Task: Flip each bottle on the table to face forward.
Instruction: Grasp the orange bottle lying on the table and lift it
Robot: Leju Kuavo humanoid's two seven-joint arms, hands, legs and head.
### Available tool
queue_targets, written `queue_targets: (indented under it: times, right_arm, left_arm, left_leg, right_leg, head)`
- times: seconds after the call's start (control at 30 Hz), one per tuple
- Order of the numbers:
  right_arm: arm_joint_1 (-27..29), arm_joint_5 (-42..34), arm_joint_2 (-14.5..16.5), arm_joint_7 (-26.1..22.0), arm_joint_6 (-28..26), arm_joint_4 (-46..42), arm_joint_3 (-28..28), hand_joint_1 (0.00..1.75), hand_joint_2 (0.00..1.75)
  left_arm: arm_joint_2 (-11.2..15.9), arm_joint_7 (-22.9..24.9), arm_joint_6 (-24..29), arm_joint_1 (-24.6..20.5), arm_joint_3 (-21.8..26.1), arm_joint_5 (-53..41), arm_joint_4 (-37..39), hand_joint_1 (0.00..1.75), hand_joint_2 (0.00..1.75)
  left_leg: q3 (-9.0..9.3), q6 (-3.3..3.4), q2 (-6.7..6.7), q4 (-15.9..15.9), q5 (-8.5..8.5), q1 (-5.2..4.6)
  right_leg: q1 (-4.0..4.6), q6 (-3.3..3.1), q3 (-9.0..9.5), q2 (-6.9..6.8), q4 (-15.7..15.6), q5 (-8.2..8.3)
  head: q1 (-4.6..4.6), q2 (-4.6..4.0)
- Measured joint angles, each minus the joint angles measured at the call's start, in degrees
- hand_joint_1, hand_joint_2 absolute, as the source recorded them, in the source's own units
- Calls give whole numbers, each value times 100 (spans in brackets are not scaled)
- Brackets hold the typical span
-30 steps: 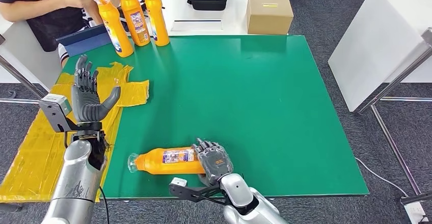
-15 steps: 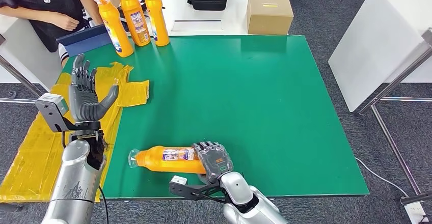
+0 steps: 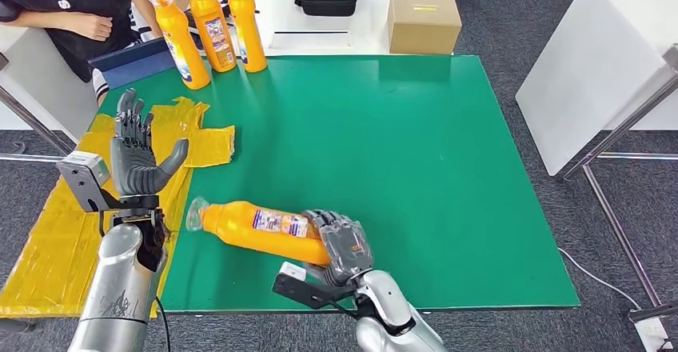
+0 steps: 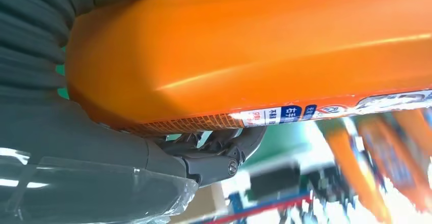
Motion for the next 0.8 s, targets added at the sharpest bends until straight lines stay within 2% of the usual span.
queue_targets:
  times: [0.13, 0.27, 0.4, 0.47, 0.63, 0.73, 0.8]
  right_arm:
    - [49, -341, -21, -282, -484, -246, -306, 175, 175]
    - [98, -801, -36, -756, -1224, -339, -653, 175, 175]
    - [106, -925, -41, -1042, -1430, -376, -989, 175, 175]
    - [141, -814, 48, -1513, -1434, -418, -1279, 175, 175]
    - [100, -880, 534, -2946, -1439, -468, -2528, 175, 175]
    - [-32, -1338, 765, -3553, -1444, -467, -3164, 175, 175]
    - [-132, -1615, 883, -3720, -1456, -481, -3413, 175, 175]
  left_arm:
    - [0, 31, 36, 2, -42, -43, -77, 0, 175]
    - [0, 99, 132, -13, -96, -40, -184, 0, 175]
    - [2, 173, 183, -48, -97, 26, -265, 0, 175]
    - [1, 237, 208, -88, -97, 159, -273, 0, 175]
    - [4, 460, 192, -309, -103, 706, -191, 0, 175]
    - [15, 680, -171, -486, -226, 762, 18, 0, 175]
    - [27, 760, -501, -597, -392, 703, 212, 0, 175]
  left_leg:
    - [0, 0, 0, 0, 0, -1]
    - [0, 0, 0, 0, 0, -2]
    - [1, 0, 0, 1, 0, -1]
    - [1, 0, 0, 1, 0, 0]
    - [1, 0, -2, 1, 0, 5]
    - [1, 0, -3, 1, 1, 4]
    - [1, 0, -1, 1, 2, 3]
  right_leg:
    - [0, 0, 0, 0, 0, 0]
    - [0, 0, 1, 0, 0, 0]
    - [0, 0, 1, 1, 0, 1]
    - [-1, 0, -1, 0, 0, 1]
    - [-1, -1, -4, -2, 0, 0]
    - [0, -1, -2, -2, 0, 1]
    - [0, 0, 2, 0, 1, 2]
  head:
    - [0, 0]
    - [-1, 0]
    - [0, 0]
    - [0, 0]
    - [-1, 0]
    - [-1, 0]
    - [1, 0]
